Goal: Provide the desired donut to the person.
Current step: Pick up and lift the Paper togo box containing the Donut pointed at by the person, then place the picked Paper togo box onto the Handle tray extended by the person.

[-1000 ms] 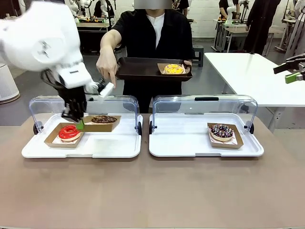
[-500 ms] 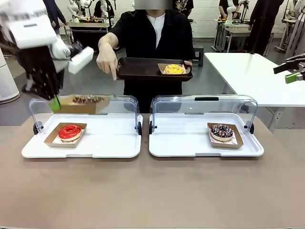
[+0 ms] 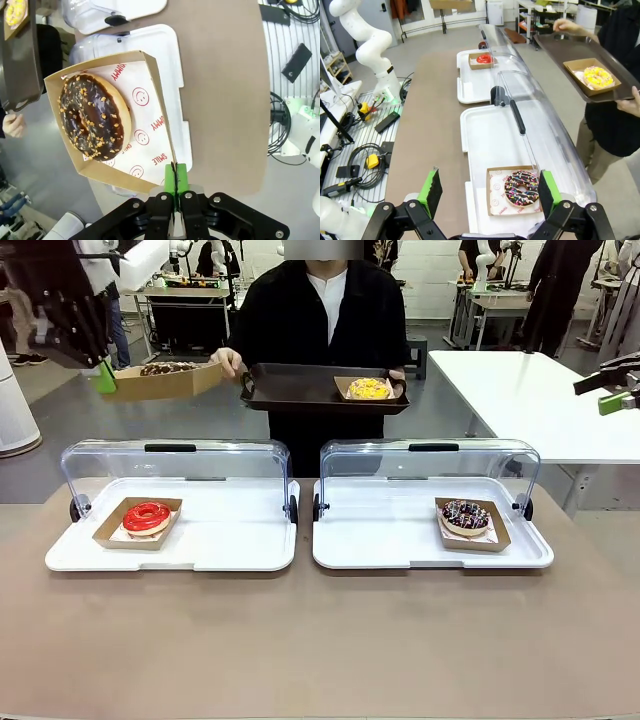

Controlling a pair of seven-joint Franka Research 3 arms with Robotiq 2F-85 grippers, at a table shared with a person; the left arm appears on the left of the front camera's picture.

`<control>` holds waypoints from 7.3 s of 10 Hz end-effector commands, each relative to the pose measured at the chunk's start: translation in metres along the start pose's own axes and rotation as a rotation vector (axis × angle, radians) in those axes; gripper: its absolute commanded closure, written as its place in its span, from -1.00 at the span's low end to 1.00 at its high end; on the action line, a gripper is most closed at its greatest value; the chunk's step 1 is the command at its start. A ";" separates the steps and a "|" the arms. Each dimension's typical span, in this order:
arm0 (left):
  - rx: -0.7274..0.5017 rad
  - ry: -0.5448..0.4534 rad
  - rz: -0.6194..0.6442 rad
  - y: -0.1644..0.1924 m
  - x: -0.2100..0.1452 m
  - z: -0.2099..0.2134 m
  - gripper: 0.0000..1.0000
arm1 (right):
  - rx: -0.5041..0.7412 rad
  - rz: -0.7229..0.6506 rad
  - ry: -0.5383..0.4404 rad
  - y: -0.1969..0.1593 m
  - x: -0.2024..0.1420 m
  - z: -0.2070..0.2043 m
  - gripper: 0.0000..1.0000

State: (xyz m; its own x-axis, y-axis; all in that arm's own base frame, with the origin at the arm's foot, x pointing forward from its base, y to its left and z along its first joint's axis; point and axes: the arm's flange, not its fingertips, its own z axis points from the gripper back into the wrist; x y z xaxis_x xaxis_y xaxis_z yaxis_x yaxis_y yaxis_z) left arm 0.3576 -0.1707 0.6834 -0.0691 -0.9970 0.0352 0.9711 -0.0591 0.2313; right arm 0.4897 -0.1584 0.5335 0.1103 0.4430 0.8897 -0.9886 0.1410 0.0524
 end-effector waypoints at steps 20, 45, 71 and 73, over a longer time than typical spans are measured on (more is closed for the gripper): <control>0.001 -0.016 -0.015 0.012 -0.003 -0.013 0.98 | -0.003 0.003 -0.009 0.000 0.002 -0.001 -1.00; -0.187 0.027 -0.043 0.179 0.098 -0.120 -1.00 | -0.003 0.003 -0.009 0.000 0.002 -0.001 -1.00; -0.044 -0.416 -0.047 0.029 -0.071 -0.081 -1.00 | -0.003 0.003 -0.009 0.000 0.002 -0.001 -1.00; -0.050 -0.659 -0.043 0.033 -0.138 -0.097 -1.00 | -0.003 0.003 -0.009 0.000 0.002 -0.001 -1.00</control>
State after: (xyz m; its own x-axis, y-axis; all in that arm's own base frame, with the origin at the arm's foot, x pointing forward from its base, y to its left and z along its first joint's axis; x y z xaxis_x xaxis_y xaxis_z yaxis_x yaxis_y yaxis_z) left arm 0.4225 -0.0607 0.6127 -0.2024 -0.8375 0.5076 0.9657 -0.0846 0.2455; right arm 0.4896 -0.1589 0.5337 0.1104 0.4430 0.8897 -0.9885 0.1419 0.0520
